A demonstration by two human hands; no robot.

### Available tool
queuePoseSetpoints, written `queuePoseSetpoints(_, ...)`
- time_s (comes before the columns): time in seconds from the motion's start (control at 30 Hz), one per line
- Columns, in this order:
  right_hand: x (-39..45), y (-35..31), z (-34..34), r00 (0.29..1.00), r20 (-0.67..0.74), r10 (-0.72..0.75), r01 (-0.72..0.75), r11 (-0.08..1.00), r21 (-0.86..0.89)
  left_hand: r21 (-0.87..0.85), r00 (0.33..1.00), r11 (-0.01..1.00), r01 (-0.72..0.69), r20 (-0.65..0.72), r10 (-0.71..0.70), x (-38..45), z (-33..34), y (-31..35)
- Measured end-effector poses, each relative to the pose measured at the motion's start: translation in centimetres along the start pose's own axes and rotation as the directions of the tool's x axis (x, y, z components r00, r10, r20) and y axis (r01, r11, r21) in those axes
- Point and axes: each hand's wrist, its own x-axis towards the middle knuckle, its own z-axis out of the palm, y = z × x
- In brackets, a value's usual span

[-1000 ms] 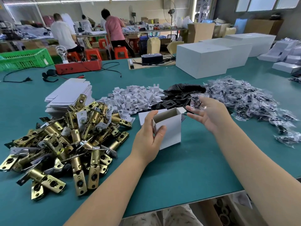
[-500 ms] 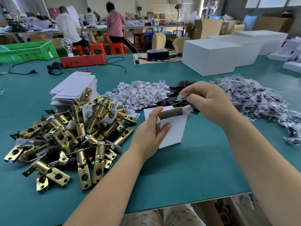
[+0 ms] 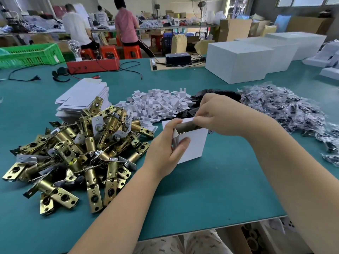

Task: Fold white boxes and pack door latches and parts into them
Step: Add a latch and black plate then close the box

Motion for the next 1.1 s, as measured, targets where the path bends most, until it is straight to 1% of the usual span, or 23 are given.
queuePoseSetpoints(0.07,-0.2,-0.3,0.0,1.0,0.003,-0.027,0.027,0.999,0.019,-0.006,1.0,1.0,0.004,-0.003,-0.004,0.1,0.0,-0.1)
queuePoseSetpoints(0.13,-0.2,-0.5,0.1,0.996,-0.077,-0.052,0.054,0.998,0.026,-0.006,1.0,1.0,0.015,-0.005,-0.015,0.1,0.0,-0.2)
queuePoseSetpoints(0.2,0.0,-0.6,0.1,0.99,-0.136,-0.035,0.034,0.999,-0.007,-0.001,1.0,1.0,0.021,-0.003,-0.021,0.0,0.1,-0.3)
queuePoseSetpoints(0.27,0.2,-0.9,-0.3,0.997,-0.053,-0.063,0.056,0.99,-0.127,0.001,1.0,1.0,0.023,0.005,-0.023,0.0,0.0,-0.3)
queuePoseSetpoints(0.33,0.1,-1.0,-0.4,0.989,0.05,-0.141,0.147,0.975,-0.165,-0.013,1.0,1.0,0.024,0.017,-0.023,0.0,0.0,-0.4)
queuePoseSetpoints(0.37,0.0,-1.0,-0.5,0.984,0.061,-0.167,0.174,0.976,-0.133,-0.026,1.0,0.999,0.024,0.018,-0.023,0.0,0.0,-0.4)
queuePoseSetpoints(0.43,-0.6,-1.0,-0.6,0.984,0.038,-0.174,0.176,0.984,-0.042,-0.051,1.0,0.998,0.022,0.019,-0.021,0.0,0.1,-0.5)
queuePoseSetpoints(0.47,-0.8,-1.0,-0.3,0.983,0.03,-0.183,0.185,0.982,-0.042,-0.059,0.999,0.998,0.023,0.024,-0.022,0.0,0.1,-0.4)
queuePoseSetpoints(0.57,-0.9,-1.0,1.2,0.976,0.053,-0.211,0.218,0.957,-0.192,-0.073,0.999,0.997,0.027,0.035,-0.025,0.0,0.0,-0.4)
queuePoseSetpoints(0.6,-1.0,-0.9,1.7,0.979,0.064,-0.196,0.205,0.96,-0.19,-0.079,0.999,0.996,0.034,0.037,-0.031,0.1,0.0,-0.3)
queuePoseSetpoints(0.67,-1.0,-0.6,2.5,0.986,0.058,-0.156,0.16,0.985,-0.063,-0.092,0.998,0.995,0.036,0.045,-0.032,0.1,0.0,-0.2)
queuePoseSetpoints(0.7,-1.1,-0.4,2.8,0.988,0.018,-0.155,0.154,0.988,0.023,-0.102,0.998,0.994,0.04,0.049,-0.035,0.1,0.0,-0.2)
queuePoseSetpoints(0.73,-1.2,-0.1,3.3,0.984,-0.067,-0.163,0.17,0.978,0.118,-0.119,0.997,0.991,0.058,0.048,-0.053,0.1,-0.1,-0.1)
queuePoseSetpoints(0.77,-1.2,0.1,3.8,0.969,-0.191,-0.155,0.195,0.957,0.216,-0.152,0.995,0.984,0.095,0.038,-0.09,0.2,-0.2,0.0)
queuePoseSetpoints(0.8,-1.3,0.4,4.5,0.934,-0.344,-0.098,0.212,0.926,0.311,-0.209,0.99,0.968,0.141,0.019,-0.14,0.3,-0.3,0.2)
queuePoseSetpoints(0.83,-1.3,0.6,5.2,0.876,-0.481,0.033,0.204,0.879,0.431,-0.287,0.981,0.939,0.187,0.0,-0.195,0.3,-0.3,0.4)
queuePoseSetpoints(0.87,-1.4,0.9,6.0,0.809,-0.548,0.215,0.187,0.788,0.586,-0.387,0.968,0.892,0.233,-0.001,-0.253,0.4,-0.4,0.5)
queuePoseSetpoints(0.9,-1.4,1.0,6.7,0.753,-0.532,0.387,0.183,0.653,0.735,-0.503,0.95,0.818,0.28,0.022,-0.312,0.6,-0.5,0.6)
queuePoseSetpoints(0.93,-1.5,1.2,7.4,0.718,-0.476,0.509,0.185,0.52,0.834,-0.609,0.929,0.723,0.326,0.067,-0.363,0.7,-0.6,0.6)
queuePoseSetpoints(0.97,-1.7,1.3,8.1,0.703,-0.428,0.568,0.178,0.442,0.879,-0.684,0.911,0.633,0.362,0.115,-0.396,0.9,-0.8,0.6)
queuePoseSetpoints(1.0,-2.0,1.3,8.8,0.703,-0.415,0.578,0.169,0.431,0.886,-0.736,0.898,0.559,0.383,0.155,-0.411,1.1,-0.9,0.6)
queuePoseSetpoints(1.07,-2.5,1.3,9.7,0.749,-0.425,0.509,0.167,0.475,0.864,-0.817,0.895,0.435,0.378,0.203,-0.397,1.3,-1.2,0.7)
queuePoseSetpoints(1.1,-2.6,1.2,10.1,0.785,-0.434,0.442,0.175,0.514,0.84,-0.844,0.896,0.383,0.376,0.226,-0.381,1.3,-1.3,0.8)
